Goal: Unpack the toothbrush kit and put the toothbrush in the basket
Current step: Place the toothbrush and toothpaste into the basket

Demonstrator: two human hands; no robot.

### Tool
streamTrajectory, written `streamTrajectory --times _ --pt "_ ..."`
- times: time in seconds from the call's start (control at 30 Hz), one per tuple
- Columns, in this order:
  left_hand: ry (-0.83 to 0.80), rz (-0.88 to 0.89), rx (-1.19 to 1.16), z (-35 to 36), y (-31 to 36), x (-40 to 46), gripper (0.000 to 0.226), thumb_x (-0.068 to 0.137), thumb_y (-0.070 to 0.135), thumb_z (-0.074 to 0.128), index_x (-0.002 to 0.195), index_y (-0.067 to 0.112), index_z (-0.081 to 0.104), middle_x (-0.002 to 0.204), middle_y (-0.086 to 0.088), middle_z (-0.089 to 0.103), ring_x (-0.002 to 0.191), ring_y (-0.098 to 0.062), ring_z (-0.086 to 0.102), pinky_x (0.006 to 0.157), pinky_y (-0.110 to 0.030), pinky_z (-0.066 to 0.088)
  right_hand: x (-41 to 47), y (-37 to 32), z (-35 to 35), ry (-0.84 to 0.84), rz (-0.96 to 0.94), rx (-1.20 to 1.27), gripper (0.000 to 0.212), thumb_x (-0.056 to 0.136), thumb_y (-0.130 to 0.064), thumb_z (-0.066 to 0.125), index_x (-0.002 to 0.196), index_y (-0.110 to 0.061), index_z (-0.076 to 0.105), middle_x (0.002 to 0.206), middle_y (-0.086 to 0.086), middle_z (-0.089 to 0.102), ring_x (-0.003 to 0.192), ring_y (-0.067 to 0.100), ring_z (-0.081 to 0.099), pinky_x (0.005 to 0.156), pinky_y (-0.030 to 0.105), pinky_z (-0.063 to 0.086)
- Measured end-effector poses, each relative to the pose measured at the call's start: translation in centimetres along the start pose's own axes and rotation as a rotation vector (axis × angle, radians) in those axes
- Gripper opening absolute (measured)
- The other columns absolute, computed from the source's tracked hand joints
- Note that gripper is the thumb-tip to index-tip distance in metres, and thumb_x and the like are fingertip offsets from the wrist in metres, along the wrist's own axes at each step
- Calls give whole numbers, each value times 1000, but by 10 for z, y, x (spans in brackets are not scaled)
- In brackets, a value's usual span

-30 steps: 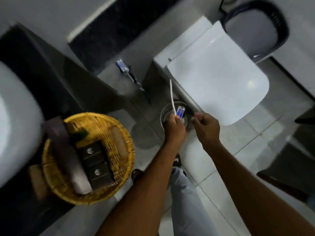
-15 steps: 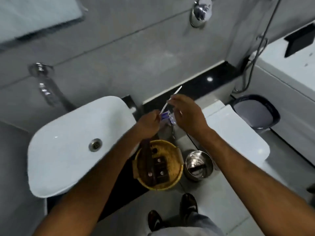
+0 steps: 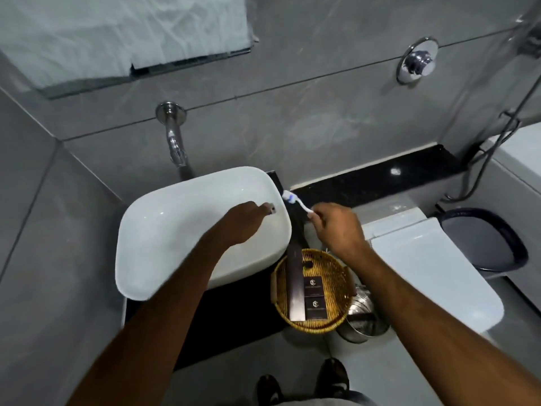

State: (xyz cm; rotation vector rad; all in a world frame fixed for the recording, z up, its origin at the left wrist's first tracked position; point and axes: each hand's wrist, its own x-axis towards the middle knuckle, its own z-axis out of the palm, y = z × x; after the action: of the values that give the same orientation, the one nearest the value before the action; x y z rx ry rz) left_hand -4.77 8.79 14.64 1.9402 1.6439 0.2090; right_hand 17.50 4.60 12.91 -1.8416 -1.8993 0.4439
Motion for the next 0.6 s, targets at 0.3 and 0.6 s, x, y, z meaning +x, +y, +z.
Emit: streamTrajectory --times 0.3,0.6 --pt "119 -312 -613 86 -4 -47 20 88 26 41 81 21 58 95 -2 66 78 -19 57 73 -36 46 -42 58 52 -242 805 59 35 80 -57 68 83 -23 63 123 11 54 112 33 48 95 48 47" --pt "42 -326 -799 117 3 -72 26 96 23 38 74 13 48 61 -8 46 54 -23 45 62 -40 38 -43 47 73 -402 1090 -40 61 78 -56 70 124 -17 61 150 16 34 141 42 21 115 64 14"
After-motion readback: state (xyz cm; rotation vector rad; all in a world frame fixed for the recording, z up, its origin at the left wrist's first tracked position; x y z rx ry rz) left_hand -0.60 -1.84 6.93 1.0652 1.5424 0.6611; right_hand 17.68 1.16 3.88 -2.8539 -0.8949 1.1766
